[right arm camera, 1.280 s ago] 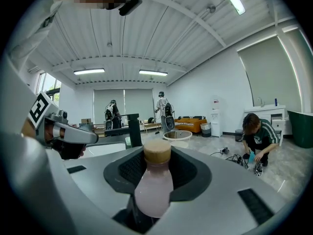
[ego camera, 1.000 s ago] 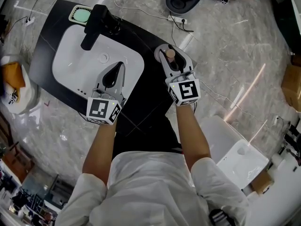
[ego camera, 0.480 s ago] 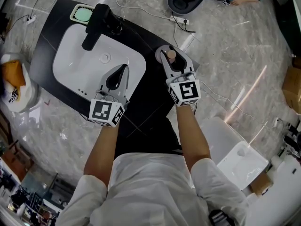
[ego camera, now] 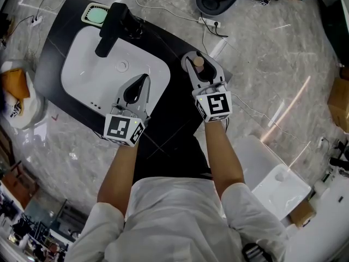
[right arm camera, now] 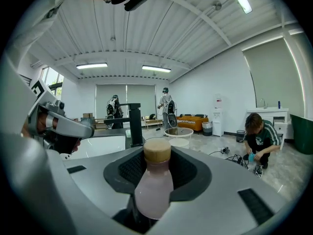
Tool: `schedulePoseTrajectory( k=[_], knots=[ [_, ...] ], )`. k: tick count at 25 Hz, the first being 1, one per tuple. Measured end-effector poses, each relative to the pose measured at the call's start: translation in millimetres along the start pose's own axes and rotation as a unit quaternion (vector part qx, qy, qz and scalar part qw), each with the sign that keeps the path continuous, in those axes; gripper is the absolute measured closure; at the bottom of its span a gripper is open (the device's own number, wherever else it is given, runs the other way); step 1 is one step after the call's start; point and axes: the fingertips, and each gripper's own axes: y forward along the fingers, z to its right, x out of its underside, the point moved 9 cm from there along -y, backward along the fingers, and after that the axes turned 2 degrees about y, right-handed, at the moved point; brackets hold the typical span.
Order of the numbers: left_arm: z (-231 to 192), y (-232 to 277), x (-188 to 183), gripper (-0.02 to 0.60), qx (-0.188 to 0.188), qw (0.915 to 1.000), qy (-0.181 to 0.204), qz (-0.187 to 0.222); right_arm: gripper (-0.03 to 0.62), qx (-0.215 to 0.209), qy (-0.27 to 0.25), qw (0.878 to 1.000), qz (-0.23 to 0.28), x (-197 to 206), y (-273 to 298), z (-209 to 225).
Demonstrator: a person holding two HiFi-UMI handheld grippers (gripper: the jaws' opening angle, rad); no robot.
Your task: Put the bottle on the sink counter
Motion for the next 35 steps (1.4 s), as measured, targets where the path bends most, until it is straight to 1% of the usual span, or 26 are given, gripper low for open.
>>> schedulePoseTrajectory(
  k=[4,15,20,27,33,35],
  knots=[
    [1,0,1,0.566,0.001,1.0,-0.002,0.0,0.457,0.002,-0.012,1.0,-0.003,0,2,-1],
    [9,-3,5,0.566,0.012,0.9999,-0.002,-0.006,0.457,0.014,-0.015,1.0,-0.011,0,1,-3],
    [9,-11,2,0.565,0.006,1.0,-0.003,-0.005,0.457,0.009,-0.02,1.0,-0.006,-9,-4,-3],
    [15,-27,-8,0.566,-0.013,0.9999,-0.003,0.007,0.457,-0.001,-0.032,0.999,0.017,-38,-18,-5],
    [32,-47,-32,0.566,-0.024,0.9993,0.002,0.029,0.46,-0.007,-0.038,0.998,0.045,-82,-40,-6],
    [38,-55,-44,0.566,-0.029,0.9988,0.005,0.038,0.495,-0.012,-0.038,0.998,0.057,-101,-52,-7]
  ],
)
